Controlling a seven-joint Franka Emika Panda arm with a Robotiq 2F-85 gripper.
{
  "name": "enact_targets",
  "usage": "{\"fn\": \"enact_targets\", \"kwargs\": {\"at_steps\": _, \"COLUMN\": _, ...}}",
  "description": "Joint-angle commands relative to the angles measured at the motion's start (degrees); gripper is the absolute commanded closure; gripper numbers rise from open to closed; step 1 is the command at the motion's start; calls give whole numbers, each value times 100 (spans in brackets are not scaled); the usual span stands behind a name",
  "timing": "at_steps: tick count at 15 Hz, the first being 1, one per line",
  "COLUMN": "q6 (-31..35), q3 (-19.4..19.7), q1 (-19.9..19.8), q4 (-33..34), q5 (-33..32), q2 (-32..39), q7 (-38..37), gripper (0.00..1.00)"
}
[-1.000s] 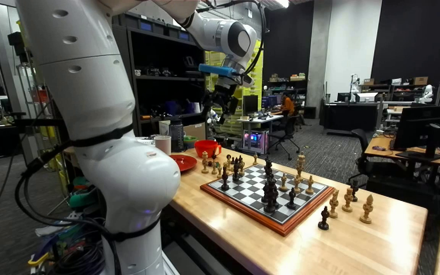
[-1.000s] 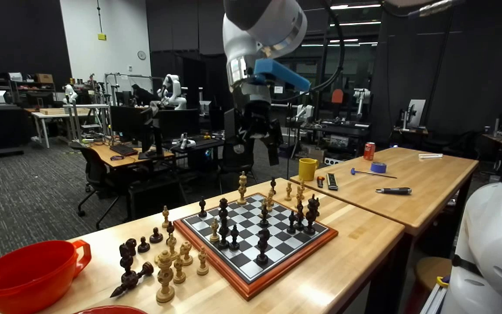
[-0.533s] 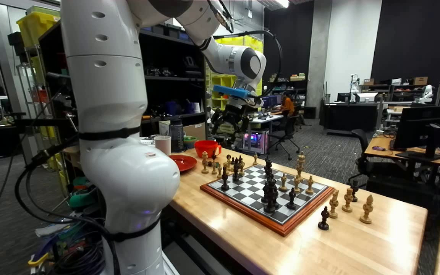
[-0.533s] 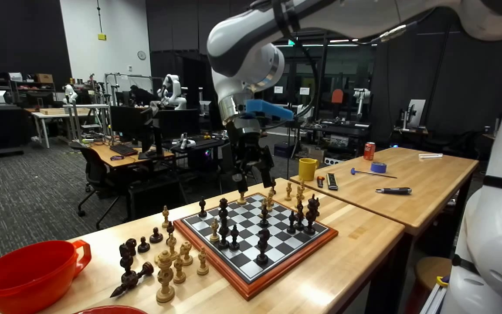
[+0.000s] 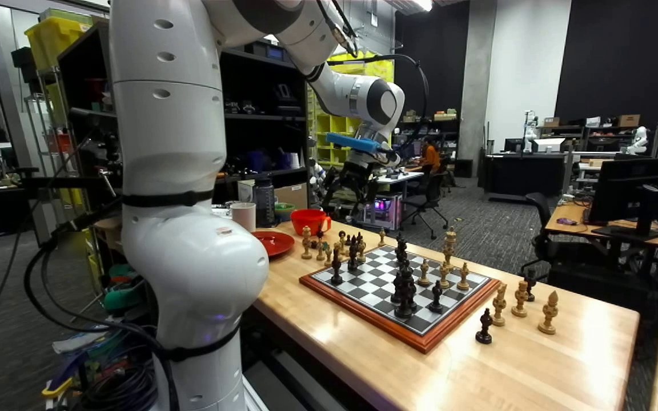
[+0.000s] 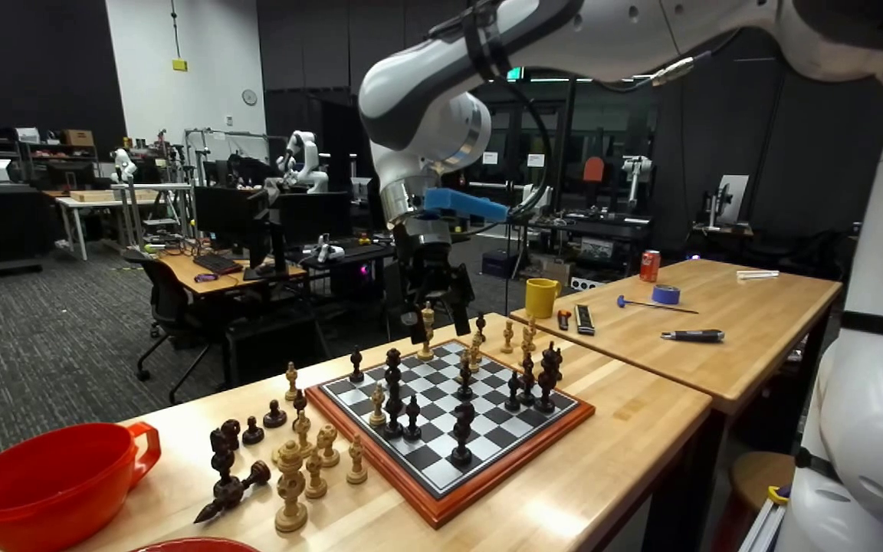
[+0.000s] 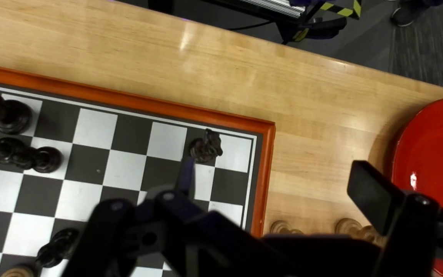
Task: Move the chess piece forward slightly
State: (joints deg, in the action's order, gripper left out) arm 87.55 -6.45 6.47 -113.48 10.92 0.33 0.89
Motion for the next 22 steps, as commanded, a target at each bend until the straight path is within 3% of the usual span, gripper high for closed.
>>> {"fn": "enact_targets", "kwargs": {"at_steps": 1, "q6": 867, "q3": 10, "q1": -14, "q4": -326, "q5": 26, "q2": -205, "q7": 53, "gripper": 0}}
{"fn": "enact_targets", "kwargs": {"at_steps": 5, "q6": 2531, "q3": 12, "q1": -19, "q4": -944, "q5": -62, "q2": -242, "q7": 138, "gripper": 0}}
{"fn": "enact_targets", "kwargs": {"at_steps": 8, "q6": 3336, "q3": 10, "q1": -17, "q4": -1395, "q5": -141, "q2": -349, "q7": 209, "gripper": 0}}
{"fn": "enact_targets", "kwargs": {"at_steps": 22, "q6": 4786, "q3": -90, "q1": 158, "q4": -2785, "q5": -390, "q2": -1069, "q7": 817, "gripper": 0}}
